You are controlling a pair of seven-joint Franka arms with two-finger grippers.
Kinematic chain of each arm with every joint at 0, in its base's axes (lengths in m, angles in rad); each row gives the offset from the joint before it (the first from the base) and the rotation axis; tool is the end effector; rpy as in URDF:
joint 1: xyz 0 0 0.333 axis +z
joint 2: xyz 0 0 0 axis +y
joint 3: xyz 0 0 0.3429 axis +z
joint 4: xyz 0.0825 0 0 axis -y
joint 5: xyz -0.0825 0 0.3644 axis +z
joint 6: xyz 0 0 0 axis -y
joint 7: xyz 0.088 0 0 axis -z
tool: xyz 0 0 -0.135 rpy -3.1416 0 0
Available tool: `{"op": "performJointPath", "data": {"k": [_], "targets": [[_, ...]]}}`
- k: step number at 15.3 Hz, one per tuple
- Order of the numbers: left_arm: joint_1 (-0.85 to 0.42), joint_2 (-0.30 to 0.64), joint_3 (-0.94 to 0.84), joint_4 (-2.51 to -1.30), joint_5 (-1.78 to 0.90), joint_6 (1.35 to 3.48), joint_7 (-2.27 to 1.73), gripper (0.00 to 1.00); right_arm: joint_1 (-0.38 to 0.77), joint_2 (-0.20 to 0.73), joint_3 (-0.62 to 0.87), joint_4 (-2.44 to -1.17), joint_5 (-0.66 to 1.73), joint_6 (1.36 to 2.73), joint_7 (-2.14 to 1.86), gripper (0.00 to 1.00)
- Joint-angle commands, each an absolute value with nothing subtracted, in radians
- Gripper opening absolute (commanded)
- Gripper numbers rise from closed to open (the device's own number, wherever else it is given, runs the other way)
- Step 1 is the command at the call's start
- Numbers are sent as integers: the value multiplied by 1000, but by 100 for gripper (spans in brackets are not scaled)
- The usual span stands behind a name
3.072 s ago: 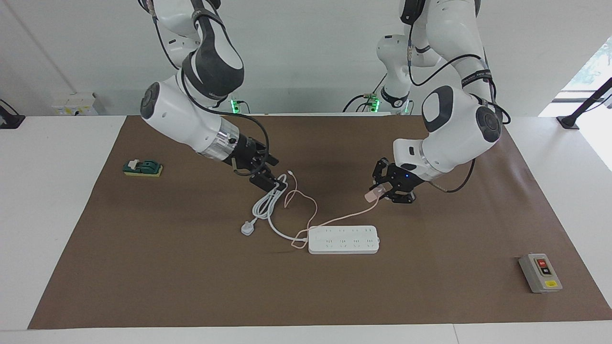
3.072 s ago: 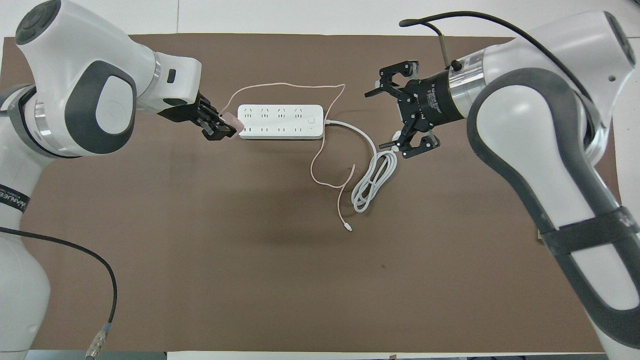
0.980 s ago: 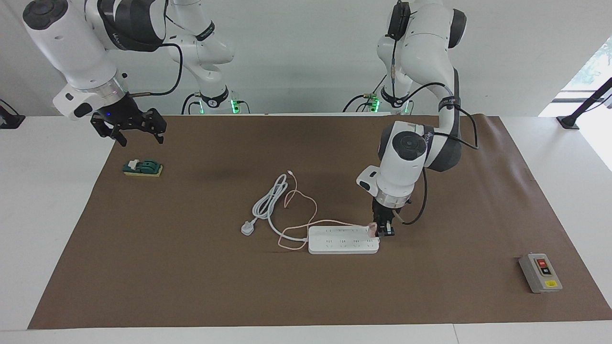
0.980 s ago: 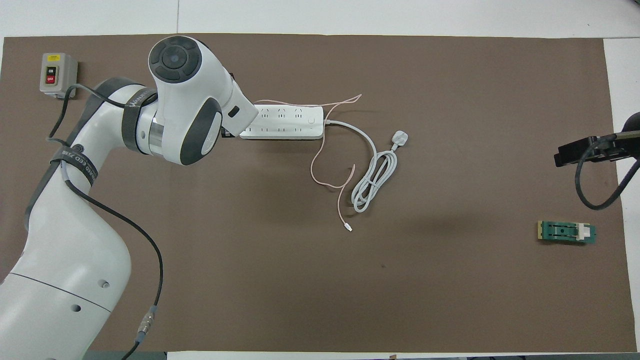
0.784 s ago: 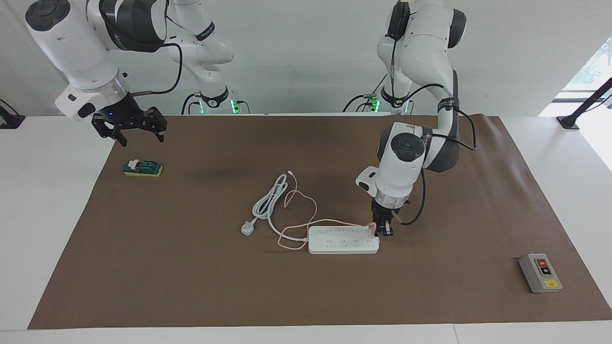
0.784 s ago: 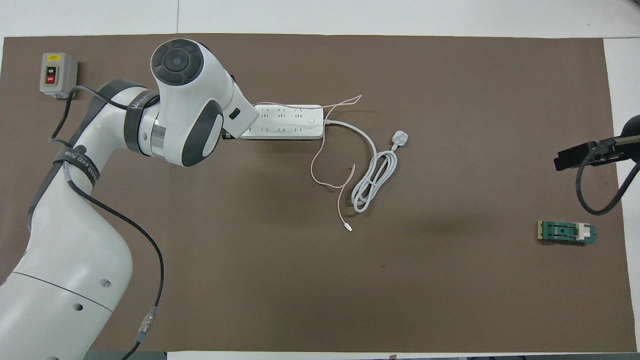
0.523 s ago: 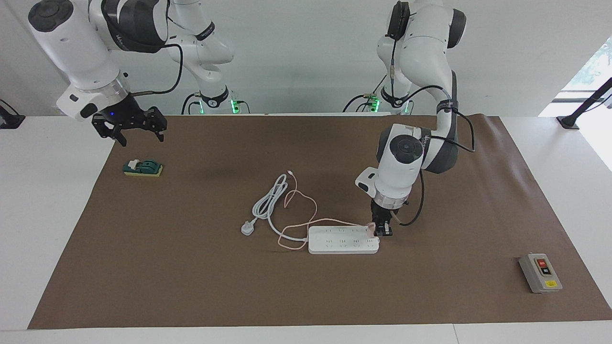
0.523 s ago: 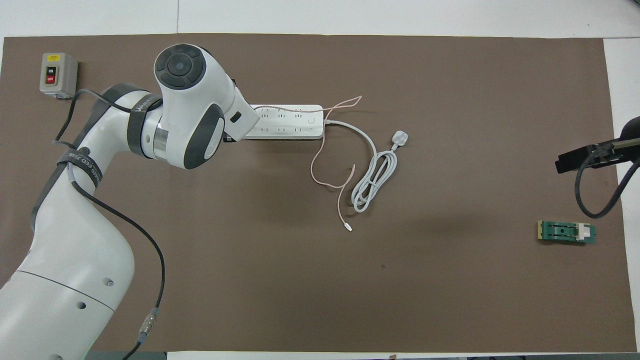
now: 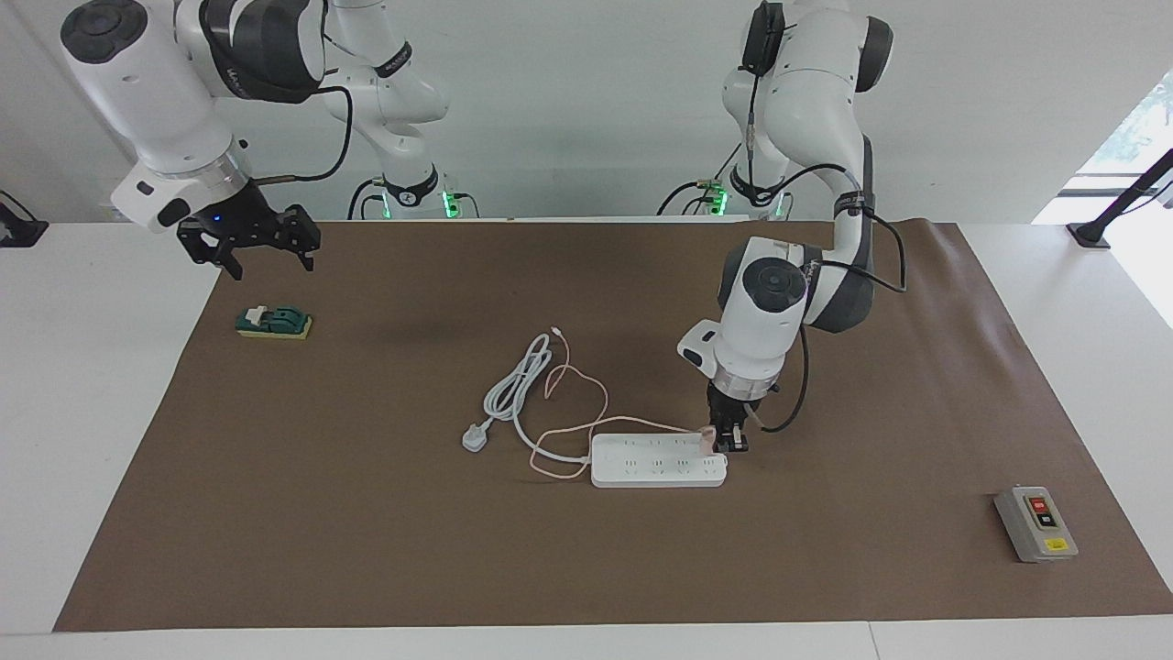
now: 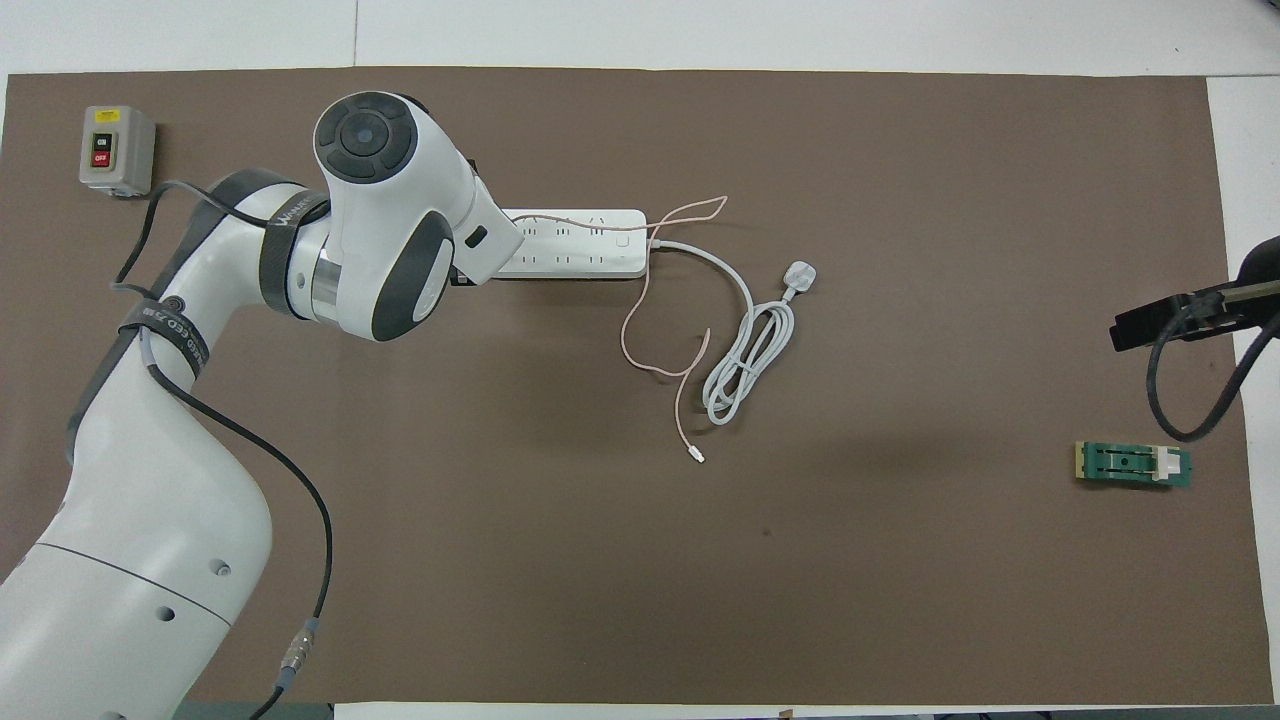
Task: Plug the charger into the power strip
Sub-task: 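Push the pink charger into the power strip socket with the left gripper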
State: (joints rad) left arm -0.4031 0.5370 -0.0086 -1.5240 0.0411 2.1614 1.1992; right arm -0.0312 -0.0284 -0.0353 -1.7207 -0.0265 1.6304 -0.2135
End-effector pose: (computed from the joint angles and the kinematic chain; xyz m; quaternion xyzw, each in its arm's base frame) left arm 0.6500 -0.2799 0.3612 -0.6847 0.7269 -0.0404 0.0335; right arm 0.5225 -0.0385 0.5757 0.9967 0.0746 -0.0324 0.0083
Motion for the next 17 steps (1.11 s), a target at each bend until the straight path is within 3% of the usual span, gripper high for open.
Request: {"op": "performJointPath", "data": {"k": [1,17], "targets": [[-416,511,-2,-1568,55,2163,1192,0,-44,-57,-28,-1755,-44,1649,-221,100],[-422,491,-3,-1606,17,2146,1181,0,-44,-61,-26,-1747,-43,1637,-225,100]]}}
